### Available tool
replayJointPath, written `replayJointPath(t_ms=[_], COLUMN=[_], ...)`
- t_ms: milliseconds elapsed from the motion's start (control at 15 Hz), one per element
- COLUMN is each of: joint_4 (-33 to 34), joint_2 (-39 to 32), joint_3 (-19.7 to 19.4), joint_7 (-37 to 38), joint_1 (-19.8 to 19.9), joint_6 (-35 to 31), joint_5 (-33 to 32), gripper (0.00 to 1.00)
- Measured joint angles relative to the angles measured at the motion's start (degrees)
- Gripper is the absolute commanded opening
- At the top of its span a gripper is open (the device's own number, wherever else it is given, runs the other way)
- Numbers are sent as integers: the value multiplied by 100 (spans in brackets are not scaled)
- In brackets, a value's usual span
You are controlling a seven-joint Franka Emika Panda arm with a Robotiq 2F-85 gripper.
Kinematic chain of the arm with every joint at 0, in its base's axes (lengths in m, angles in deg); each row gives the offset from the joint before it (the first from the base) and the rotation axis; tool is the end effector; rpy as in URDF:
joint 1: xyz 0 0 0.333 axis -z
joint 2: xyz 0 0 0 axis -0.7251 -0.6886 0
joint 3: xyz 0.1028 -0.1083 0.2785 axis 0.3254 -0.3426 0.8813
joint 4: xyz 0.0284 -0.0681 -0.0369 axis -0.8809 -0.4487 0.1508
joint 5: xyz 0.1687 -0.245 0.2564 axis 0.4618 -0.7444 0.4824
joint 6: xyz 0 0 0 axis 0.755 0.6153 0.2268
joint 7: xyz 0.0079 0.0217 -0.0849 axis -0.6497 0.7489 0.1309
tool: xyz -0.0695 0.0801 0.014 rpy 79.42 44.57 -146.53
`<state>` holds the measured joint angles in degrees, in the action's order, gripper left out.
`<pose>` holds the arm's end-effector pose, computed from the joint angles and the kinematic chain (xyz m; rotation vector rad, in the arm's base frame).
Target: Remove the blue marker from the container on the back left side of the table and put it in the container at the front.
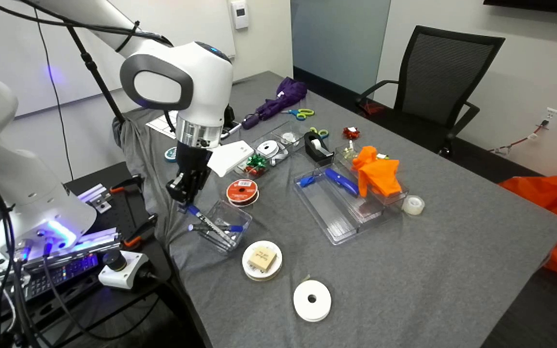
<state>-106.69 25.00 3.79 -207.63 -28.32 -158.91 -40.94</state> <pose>0.3585 -0.2486 0.2528 -1.2117 -2.4541 0.2962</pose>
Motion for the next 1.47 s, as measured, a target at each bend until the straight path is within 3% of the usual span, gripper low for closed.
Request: replayJointPath(t_ms=[133, 667, 1133, 1467], joint_4=[-118, -594, -479, -194], joint_2=[3, -7, -112, -367], joint_3=[174, 1531, 2447, 3156], joint_7=[36, 73, 70, 70], joint_1=[-48, 251, 1169, 2206], joint_6=[-16, 298, 428, 434], joint_5=[64, 891, 917, 626], gripper=[5, 5, 5, 5])
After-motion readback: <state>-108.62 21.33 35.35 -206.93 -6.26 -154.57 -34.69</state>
